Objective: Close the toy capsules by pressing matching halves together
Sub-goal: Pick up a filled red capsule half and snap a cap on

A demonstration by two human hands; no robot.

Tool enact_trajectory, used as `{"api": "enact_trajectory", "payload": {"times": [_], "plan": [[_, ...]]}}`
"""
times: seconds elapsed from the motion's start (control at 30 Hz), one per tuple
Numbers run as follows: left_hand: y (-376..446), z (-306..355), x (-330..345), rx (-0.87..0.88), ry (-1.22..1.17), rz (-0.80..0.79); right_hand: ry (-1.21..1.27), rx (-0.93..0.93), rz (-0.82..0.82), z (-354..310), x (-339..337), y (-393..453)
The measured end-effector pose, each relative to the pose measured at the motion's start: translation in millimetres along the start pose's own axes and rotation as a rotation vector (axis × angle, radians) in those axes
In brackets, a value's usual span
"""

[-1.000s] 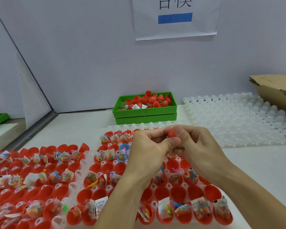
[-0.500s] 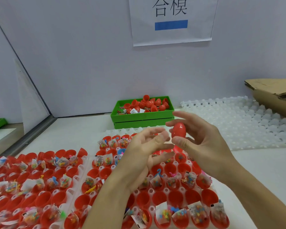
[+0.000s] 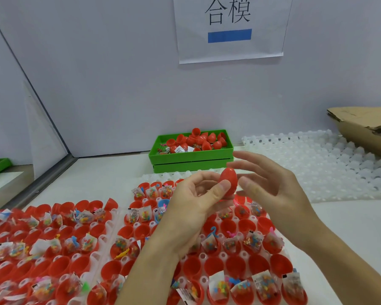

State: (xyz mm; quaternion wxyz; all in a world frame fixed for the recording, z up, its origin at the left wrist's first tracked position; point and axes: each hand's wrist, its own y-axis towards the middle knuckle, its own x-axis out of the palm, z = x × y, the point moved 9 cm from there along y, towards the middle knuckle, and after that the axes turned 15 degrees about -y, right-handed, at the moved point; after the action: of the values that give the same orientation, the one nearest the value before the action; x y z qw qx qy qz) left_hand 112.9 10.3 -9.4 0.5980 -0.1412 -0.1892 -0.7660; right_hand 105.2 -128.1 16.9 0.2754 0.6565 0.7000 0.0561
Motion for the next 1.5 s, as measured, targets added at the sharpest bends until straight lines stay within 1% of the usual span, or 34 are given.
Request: {"api": "enact_trajectory", "payload": {"times": [0.03,0.1,0.17,0.23,0.33,0.4,0.57,0.7,0.9,1.03,1.17,1.3,1.5], "plan": [[0.1,3.2,-0.9,0.038,0.068,0.012,0.049,0.064,0.014,6.3,-1.7,0.4],[-0.8,9.2,1.0,0.106,0.198,0.014,0.165,0.194,-0.035,18.2,3.7,0.0],[-1.7,13.8,4.8,0.156,0.262,0.009,0.233,0.244,-0.098,20.3,11.2,-1.8],[-3.0,18.1,7.8,0.207,0.309,0.003,0.216,0.220,-0.104,16.9,12.4,-2.5],[-5.2,22.1,9.4,0.265,0.406,0.010,0.071,0.149,-0.022,10.3,4.7,-2.4],[-5.3,21.1,9.2,0.271,0.448,0.019,0.032,0.129,0.028,9.9,-0.1,-2.4],[-4.5,19.7,4.1,0.256,0.407,0.063,-0.014,0.099,0.077,7.9,-8.4,-1.7],[-2.2,16.1,2.5,0.198,0.332,0.032,0.004,0.083,0.052,5.8,-6.5,-1.4],[-4.3,27.4,-0.3,0.299,0.471,0.089,0.086,0.096,0.053,7.8,-4.7,-1.9],[-5.8,28.1,2.9,0.328,0.452,0.071,0.076,0.088,0.102,7.2,-6.4,-2.5],[-7.4,28.4,7.8,0.340,0.425,0.034,0.090,0.085,0.102,7.1,-5.2,-3.4],[-10.2,34.5,11.8,0.392,0.393,0.017,0.109,0.073,0.100,4.8,-4.6,-3.9],[-12.2,37.9,15.2,0.462,0.431,0.000,0.100,0.058,0.097,1.9,-3.9,-3.1]]}}
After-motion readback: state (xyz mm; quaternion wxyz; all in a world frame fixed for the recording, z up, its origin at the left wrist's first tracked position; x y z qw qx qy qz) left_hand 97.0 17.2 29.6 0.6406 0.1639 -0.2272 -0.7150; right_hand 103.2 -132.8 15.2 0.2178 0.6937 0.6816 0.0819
